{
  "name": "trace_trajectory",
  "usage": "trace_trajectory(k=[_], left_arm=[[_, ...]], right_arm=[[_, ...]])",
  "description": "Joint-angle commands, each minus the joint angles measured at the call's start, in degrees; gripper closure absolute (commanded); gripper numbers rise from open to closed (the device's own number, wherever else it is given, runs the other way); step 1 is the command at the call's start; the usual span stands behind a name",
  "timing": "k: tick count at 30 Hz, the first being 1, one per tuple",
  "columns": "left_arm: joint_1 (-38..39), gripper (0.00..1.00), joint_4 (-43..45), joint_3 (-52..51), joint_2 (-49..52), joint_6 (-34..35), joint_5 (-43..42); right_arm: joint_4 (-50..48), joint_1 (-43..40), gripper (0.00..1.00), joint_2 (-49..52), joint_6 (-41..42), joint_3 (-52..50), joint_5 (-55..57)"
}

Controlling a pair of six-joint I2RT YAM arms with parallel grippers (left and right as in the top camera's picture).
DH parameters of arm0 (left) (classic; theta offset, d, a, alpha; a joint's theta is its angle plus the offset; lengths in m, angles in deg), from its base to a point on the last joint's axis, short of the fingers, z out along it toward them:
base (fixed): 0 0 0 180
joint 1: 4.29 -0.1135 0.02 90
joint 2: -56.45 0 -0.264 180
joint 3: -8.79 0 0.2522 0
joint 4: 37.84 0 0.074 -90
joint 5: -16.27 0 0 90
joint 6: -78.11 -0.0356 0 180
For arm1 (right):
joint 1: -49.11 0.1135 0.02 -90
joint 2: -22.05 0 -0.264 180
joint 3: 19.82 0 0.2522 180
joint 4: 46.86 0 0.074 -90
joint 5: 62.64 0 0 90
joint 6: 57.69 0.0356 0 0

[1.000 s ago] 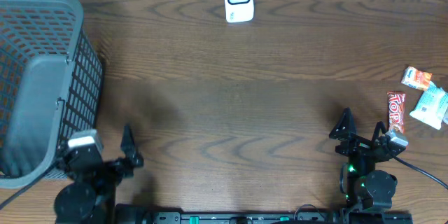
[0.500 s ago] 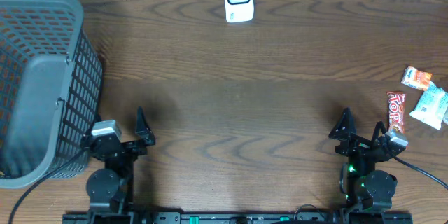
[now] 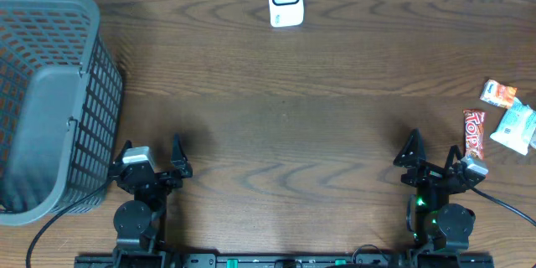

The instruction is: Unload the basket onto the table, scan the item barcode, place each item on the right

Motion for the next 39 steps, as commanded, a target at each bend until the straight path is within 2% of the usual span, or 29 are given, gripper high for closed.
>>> trace_trajectory(k=[1,7,39], left_arm=[[0.2,0.02,-0.7,-2.0,-0.6,-1.3,-0.8],[0.4,0.02,-0.9,-2.0,-0.6,-1.5,-3.0],[1.1,0.02,-0.9,-2.0,-0.5,-1.4,-3.1]], right_arm=[[0.2,0.6,0.01,-0.2,0.4,0.0,0.1],[0.2,0.6,0.01,-0.2,0.4,0.0,0.1],[0.2,0.6,0.01,-0.2,0.4,0.0,0.1]])
